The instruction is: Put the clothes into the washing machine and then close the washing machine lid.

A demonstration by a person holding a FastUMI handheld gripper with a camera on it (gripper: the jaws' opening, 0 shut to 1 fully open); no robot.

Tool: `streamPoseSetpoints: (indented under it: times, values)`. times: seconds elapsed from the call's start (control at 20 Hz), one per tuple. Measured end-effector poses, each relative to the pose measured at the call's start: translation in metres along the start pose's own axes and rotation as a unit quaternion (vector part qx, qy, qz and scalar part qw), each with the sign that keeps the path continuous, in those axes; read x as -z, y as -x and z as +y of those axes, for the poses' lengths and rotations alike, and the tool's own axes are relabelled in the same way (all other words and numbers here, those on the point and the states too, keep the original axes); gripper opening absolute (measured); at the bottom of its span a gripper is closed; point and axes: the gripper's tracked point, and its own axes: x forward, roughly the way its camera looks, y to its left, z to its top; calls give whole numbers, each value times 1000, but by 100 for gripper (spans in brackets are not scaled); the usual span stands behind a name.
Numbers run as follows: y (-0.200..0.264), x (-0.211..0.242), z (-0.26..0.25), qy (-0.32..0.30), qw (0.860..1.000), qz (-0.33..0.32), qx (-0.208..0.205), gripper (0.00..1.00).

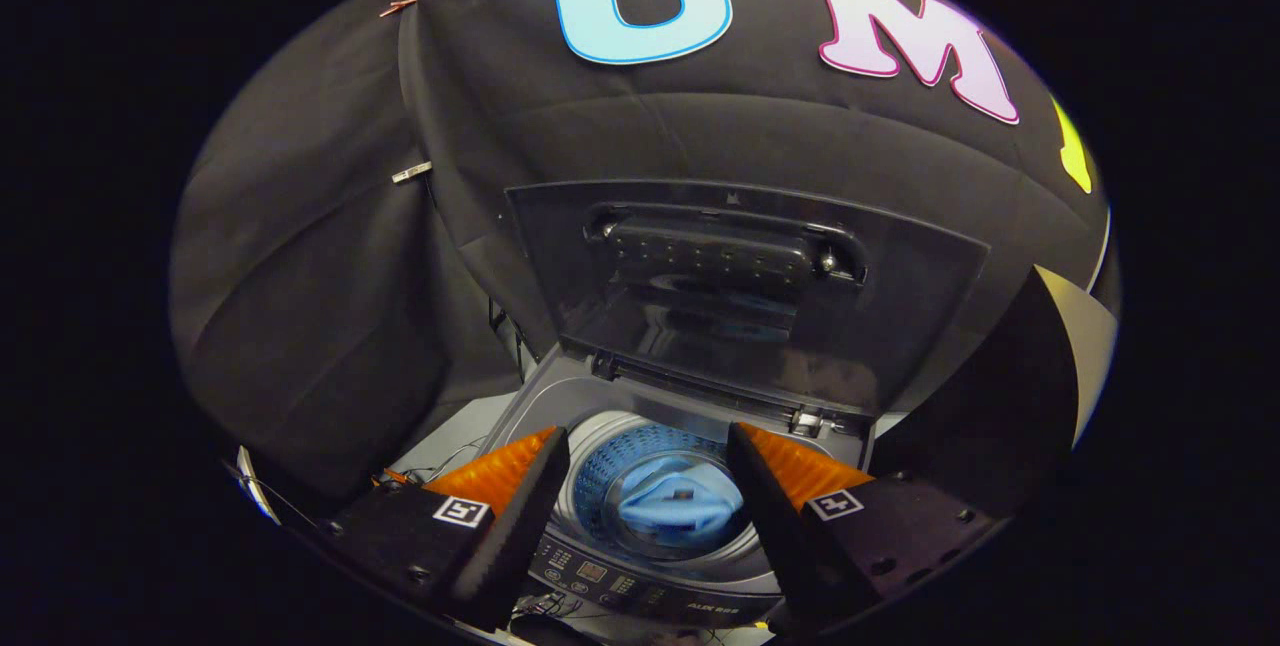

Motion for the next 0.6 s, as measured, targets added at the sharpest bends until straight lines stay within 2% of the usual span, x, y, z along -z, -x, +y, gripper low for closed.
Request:
streamPoseSetpoints:
  times: [0.3, 0.6]
  values:
    - [21, -26, 2, 4, 1000, -29, 0, 99]
    - [45, -90, -2, 18, 995, -92, 12, 99]
